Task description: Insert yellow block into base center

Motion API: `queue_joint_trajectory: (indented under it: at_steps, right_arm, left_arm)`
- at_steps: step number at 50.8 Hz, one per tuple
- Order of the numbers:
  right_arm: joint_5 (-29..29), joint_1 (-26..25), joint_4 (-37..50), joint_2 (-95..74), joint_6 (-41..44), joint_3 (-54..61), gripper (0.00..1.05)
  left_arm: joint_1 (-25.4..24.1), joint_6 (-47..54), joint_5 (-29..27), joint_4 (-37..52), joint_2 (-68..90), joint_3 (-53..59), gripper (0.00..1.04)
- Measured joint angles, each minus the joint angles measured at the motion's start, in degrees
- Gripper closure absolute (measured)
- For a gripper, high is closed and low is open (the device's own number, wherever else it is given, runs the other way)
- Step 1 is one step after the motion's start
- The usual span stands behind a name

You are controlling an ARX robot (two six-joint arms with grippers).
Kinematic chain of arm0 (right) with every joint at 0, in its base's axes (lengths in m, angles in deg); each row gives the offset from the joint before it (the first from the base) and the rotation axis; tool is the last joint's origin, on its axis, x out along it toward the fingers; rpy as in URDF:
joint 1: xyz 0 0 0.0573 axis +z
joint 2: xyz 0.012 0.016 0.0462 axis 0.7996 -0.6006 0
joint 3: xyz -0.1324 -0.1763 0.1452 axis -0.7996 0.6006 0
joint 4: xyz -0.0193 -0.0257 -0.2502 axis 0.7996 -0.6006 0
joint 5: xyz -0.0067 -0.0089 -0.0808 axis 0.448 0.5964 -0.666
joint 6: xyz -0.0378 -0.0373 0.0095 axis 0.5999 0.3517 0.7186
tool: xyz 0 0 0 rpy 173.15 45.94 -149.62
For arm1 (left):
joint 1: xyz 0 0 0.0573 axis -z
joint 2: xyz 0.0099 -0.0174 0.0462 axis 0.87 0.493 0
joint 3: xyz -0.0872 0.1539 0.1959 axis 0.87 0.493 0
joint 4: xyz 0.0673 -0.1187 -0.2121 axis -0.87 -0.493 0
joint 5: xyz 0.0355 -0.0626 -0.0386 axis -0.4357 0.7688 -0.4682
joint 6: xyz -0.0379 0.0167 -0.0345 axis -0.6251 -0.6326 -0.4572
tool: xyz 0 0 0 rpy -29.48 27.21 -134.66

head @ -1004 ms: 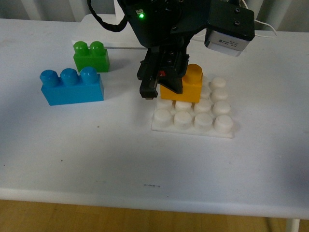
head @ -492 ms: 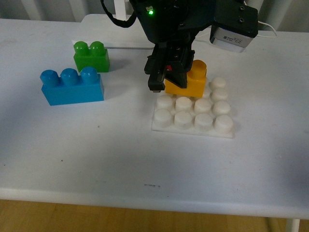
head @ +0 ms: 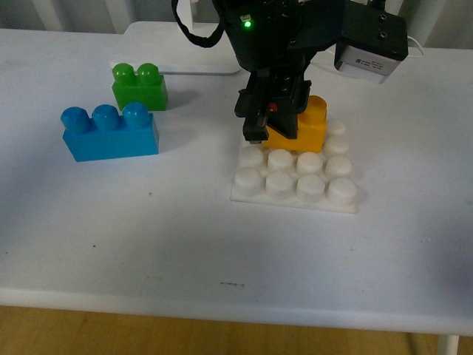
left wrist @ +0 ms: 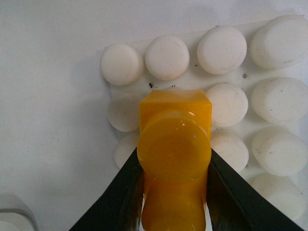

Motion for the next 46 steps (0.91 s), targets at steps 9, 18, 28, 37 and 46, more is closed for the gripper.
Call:
queue_joint_trajectory:
  at_steps: [9, 18, 28, 37, 46]
  right_arm:
    - [0.0, 0.0, 0.0, 0.0, 0.0, 0.0, 0.09]
    - [0.0, 0.0, 0.0, 0.0, 0.0, 0.0, 0.09]
    - [0.02, 0.0, 0.0, 0.0, 0.0, 0.0, 0.09]
    - [0.0, 0.0, 0.0, 0.0, 0.0, 0.0, 0.09]
    - [0.0, 0.0, 0.0, 0.0, 0.0, 0.0, 0.09]
  left_arm:
    - [0.0, -0.04, -0.68, 0.92, 0.66, 0.02, 0.73]
    - [0.02, 0.13, -1.9, 2.14, 1.66, 0.61, 0.73]
    - [0.48, 0.22, -2.32, 3.72, 1.75, 1.62, 0.73]
    - [0.74, 0.15, -2.03, 5.38, 1.77, 2.69, 0.73]
    - [0.79, 0.11, -1.75, 6.03, 1.77, 3.19, 0.73]
